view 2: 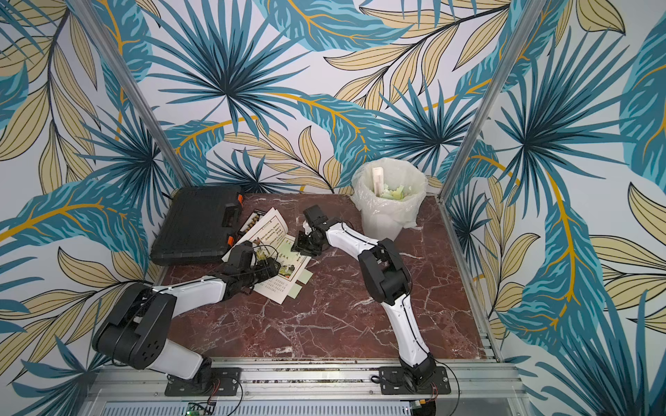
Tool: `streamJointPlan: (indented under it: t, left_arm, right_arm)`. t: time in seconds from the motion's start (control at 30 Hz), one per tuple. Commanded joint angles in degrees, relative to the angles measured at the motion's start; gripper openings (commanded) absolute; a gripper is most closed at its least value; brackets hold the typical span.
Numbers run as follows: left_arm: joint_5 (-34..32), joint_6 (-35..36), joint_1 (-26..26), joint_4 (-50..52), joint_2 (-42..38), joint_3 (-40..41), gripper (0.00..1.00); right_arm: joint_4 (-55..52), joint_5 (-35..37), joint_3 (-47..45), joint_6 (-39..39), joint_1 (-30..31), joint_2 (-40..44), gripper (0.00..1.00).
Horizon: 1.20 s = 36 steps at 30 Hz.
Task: Peel off the used sticky note
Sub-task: Tear off the note from the book.
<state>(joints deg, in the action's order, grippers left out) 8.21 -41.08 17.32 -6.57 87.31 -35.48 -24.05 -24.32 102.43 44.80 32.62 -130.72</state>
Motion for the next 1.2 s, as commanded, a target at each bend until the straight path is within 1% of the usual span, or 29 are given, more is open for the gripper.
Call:
streamJointPlan:
  t: [0.0, 0.1, 0.17, 0.53, 0.73, 0.83, 1.0, 1.07, 1.17]
  left_arm:
    - [0.9, -1.4, -1.0, -2.6, 1.3, 1.1, 0.87]
    - [1.5, -1.8, -1.3, -3.2, 1.8, 1.4, 0.87]
    - [1.8, -1.9, -1.3, -3.6, 2.0, 1.4, 0.87]
    - [2.0, -1.9, -1.3, -3.7, 2.0, 1.6, 0.87]
    - [1.9, -1.9, -1.5, -3.6, 2.0, 1.6, 0.87]
    - [2.0, -1.9, -1.6, -3.6, 2.1, 1.4, 0.87]
    - [1.8, -1.7, -1.6, -3.3, 2.0, 1.3, 0.87]
    - [1.7, -1.7, -1.6, -3.3, 2.1, 1.4, 0.87]
    - [1.7, -1.7, -1.7, -3.2, 2.6, 1.3, 0.87]
  right_arm:
    - [13.7, -3.3, -5.0, 10.2, -0.4, 0.6, 0.45]
    - [20.2, -3.5, -8.3, 15.2, -0.6, 0.8, 0.45]
    - [22.0, -3.6, -9.1, 16.7, -0.6, 0.4, 0.45]
    - [26.5, -3.7, -10.8, 20.1, -0.6, -1.6, 0.44]
    - [27.2, -3.7, -11.7, 20.1, -0.6, -1.6, 0.42]
    - [27.4, -3.7, -12.0, 20.0, -0.6, -1.7, 0.4]
    - [28.2, -3.9, -12.6, 20.0, -0.5, -2.1, 0.31]
    - [28.5, -4.1, -12.8, 20.0, -0.5, -2.3, 0.26]
    - [28.6, -4.0, -13.3, 19.6, -0.6, -1.9, 0.13]
